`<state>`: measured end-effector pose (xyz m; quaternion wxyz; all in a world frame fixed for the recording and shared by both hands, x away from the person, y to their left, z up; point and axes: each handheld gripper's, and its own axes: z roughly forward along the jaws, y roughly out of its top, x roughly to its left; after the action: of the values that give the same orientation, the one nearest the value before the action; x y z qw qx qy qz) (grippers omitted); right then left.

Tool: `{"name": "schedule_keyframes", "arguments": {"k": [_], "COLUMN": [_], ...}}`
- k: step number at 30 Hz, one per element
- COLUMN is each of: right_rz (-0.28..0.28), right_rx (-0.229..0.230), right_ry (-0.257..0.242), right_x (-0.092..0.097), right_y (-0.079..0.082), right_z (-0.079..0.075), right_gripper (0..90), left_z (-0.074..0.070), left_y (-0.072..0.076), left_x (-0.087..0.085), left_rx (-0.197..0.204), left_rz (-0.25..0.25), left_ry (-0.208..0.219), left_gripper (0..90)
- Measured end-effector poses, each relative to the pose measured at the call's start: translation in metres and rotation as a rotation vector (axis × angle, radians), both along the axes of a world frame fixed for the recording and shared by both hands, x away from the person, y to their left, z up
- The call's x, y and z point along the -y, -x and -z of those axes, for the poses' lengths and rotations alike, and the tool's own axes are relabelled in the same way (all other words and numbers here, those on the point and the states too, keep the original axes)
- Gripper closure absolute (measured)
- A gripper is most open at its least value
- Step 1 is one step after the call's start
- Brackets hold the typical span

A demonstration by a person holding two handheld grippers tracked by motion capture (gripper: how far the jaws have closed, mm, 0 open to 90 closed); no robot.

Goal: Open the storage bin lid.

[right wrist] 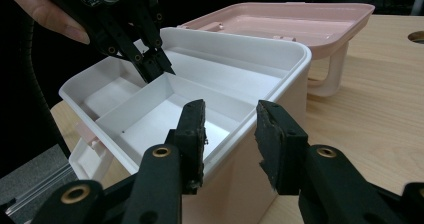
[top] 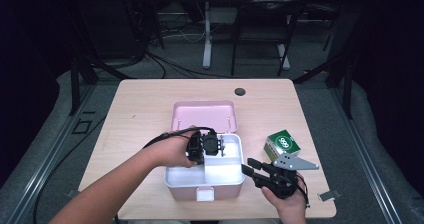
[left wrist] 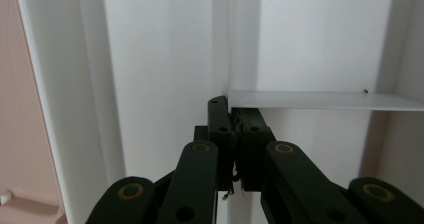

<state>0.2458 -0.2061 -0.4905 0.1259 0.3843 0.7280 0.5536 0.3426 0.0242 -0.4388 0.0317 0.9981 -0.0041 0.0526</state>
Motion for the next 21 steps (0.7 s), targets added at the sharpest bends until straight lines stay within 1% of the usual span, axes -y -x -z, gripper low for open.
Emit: {"name": "schedule_keyframes", "arguments": {"k": [3,5,6,17,21], "right_rz": [0.002,0.002,0.003,0.001,0.004], "right_rx": [-0.002,-0.001,-0.002,-0.003,-0.003], "right_ry": [0.000,-0.001,-0.002,-0.003,-0.008], "right_x": [0.0003,0.0003,0.0002,0.0008,0.0011], "right_y": [-0.0001,-0.0002,-0.0002,-0.0006,-0.0005], "right_z": [0.0001,0.0001,0.0001,0.0006,0.0000], "right_gripper": [64.0,64.0,64.1,64.1,64.1], "left_z": [-0.0003,-0.0003,-0.0006,-0.0049,-0.0094], "left_y": [0.0005,0.0005,0.0008,0.0014,0.0017], "left_x": [-0.0013,-0.0015,-0.0011,-0.0006,-0.0017], "left_rx": [0.001,0.001,0.000,0.001,0.015], "left_rz": [0.017,0.008,0.009,0.001,0.005], "left_ry": [-0.012,-0.009,-0.013,-0.016,-0.010], "left_gripper": [87.7,87.7,87.7,88.7,89.3]}}
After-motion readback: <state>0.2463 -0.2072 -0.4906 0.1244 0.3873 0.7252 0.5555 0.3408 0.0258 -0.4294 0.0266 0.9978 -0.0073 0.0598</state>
